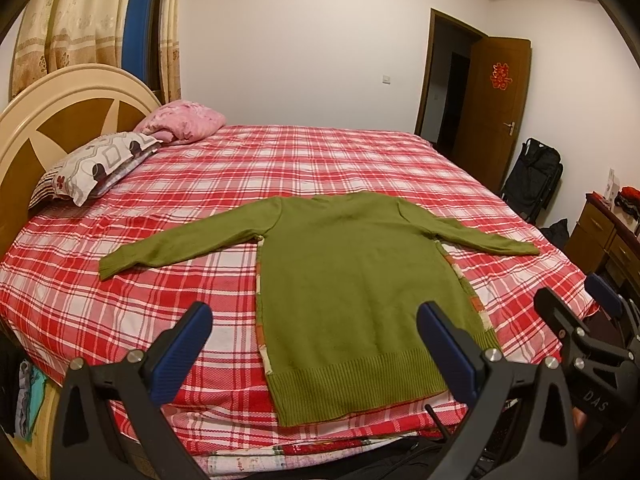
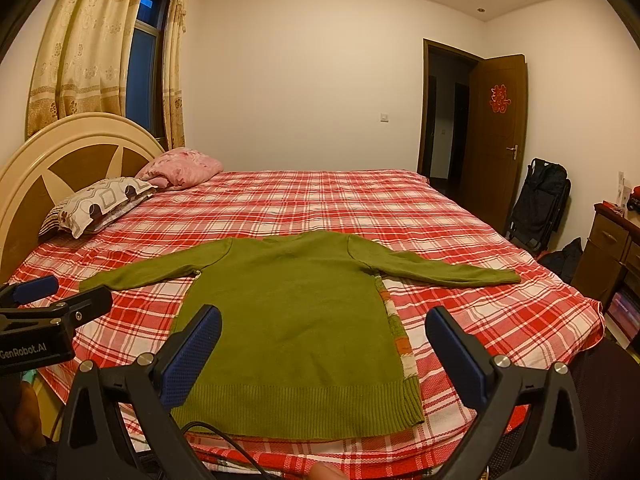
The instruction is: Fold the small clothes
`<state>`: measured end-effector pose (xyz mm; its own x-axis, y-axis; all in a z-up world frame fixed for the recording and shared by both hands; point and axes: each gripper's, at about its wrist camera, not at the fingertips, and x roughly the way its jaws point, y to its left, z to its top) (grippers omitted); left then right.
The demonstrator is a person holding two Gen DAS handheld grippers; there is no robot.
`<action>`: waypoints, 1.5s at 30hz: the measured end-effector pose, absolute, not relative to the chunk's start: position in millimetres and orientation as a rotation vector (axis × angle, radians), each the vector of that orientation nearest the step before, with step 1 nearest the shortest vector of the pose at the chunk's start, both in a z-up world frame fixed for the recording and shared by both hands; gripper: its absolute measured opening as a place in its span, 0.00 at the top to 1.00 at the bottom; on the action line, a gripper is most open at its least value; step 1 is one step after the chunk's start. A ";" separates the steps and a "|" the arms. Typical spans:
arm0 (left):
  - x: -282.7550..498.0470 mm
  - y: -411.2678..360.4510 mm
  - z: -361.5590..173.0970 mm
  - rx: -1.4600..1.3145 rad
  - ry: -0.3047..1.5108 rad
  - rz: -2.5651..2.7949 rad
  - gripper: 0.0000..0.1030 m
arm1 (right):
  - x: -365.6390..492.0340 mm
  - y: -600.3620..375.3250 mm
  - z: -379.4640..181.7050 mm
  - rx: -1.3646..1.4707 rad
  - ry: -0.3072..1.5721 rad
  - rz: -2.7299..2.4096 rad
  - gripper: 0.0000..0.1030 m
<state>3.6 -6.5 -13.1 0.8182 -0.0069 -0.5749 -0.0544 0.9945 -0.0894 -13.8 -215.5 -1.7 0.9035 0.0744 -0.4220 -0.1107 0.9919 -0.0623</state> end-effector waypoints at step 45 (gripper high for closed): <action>229.9 63.7 -95.1 -0.006 0.751 0.037 0.00 | 246.1 -482.8 -91.7 0.329 0.704 -0.248 0.22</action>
